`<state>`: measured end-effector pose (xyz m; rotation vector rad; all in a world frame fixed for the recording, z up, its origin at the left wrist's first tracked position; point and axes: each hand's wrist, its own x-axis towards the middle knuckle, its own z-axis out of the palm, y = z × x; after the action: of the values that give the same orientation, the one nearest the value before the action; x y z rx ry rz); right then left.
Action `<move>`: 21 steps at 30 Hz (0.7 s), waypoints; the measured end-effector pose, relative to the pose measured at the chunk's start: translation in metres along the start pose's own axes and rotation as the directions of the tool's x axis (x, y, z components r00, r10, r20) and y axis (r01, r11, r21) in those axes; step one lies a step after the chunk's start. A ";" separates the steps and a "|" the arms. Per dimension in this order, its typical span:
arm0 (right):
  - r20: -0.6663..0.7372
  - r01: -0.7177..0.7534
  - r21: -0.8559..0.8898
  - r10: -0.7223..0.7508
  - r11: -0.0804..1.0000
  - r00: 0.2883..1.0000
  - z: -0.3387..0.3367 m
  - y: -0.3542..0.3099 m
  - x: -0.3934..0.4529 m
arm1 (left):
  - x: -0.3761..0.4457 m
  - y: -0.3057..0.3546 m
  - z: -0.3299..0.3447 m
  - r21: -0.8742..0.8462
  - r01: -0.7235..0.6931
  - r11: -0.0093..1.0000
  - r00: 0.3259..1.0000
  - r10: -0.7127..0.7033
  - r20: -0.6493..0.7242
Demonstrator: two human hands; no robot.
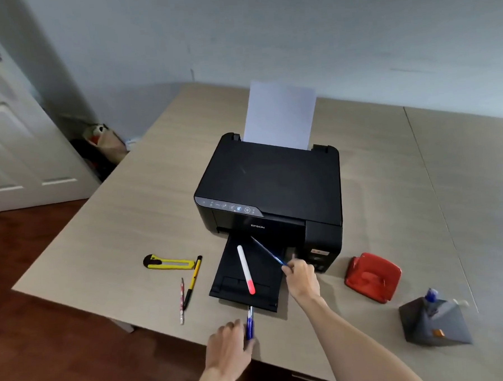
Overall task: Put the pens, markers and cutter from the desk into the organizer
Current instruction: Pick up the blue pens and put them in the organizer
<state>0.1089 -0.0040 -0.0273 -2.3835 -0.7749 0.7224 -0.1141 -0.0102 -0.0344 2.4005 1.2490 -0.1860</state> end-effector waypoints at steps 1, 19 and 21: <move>-0.004 0.014 0.009 -0.014 1.000 1.000 0.000 0.000 0.000 | 0.002 0.003 0.000 0.014 -0.002 1.000 1.000 0.001 0.014; -0.725 0.301 0.224 -0.048 0.927 0.687 -0.145 0.116 -0.075 | 0.029 0.083 0.000 -0.143 -0.059 0.988 0.946 0.101 0.309; -0.805 0.272 0.209 0.007 0.939 0.593 -0.167 0.134 -0.083 | 0.033 0.106 -0.001 -0.135 -0.090 0.987 0.938 0.129 0.321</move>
<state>0.2037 -0.2030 0.0362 -1.9926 -0.3824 -0.3167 -0.0093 -0.0387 -0.0110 2.2159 0.9437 -0.4468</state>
